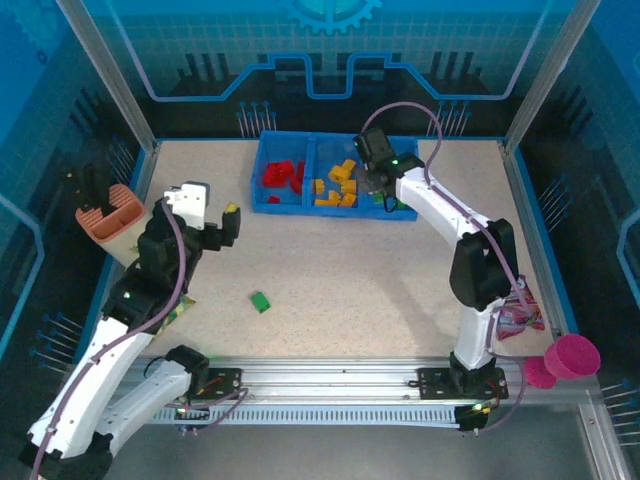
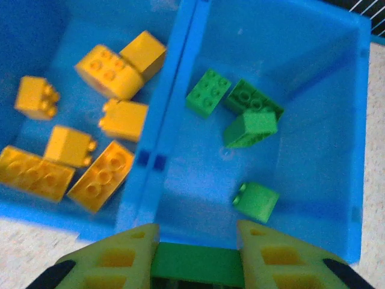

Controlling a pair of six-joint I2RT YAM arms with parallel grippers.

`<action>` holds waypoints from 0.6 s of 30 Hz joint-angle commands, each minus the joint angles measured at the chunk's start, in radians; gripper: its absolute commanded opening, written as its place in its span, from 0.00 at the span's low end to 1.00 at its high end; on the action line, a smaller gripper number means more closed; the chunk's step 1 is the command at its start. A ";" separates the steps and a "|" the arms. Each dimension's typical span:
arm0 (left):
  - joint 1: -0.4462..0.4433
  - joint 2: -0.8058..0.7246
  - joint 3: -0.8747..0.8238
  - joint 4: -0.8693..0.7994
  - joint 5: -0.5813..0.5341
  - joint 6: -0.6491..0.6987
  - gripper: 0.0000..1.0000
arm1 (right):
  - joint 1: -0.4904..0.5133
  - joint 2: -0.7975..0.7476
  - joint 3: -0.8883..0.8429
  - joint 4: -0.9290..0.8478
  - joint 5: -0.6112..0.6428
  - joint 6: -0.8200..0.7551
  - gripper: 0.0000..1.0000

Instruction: Sort the legos into containers by color

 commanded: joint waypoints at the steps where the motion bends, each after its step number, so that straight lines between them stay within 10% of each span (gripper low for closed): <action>1: 0.004 0.020 0.050 0.038 -0.015 0.025 0.99 | -0.040 0.102 0.060 0.101 -0.014 -0.072 0.24; 12: 0.004 0.059 0.059 0.047 -0.008 0.023 0.99 | -0.112 0.234 0.126 0.143 -0.011 -0.081 0.27; 18: 0.004 0.051 0.057 0.043 -0.008 0.022 0.99 | -0.120 0.216 0.108 0.143 -0.014 -0.071 0.49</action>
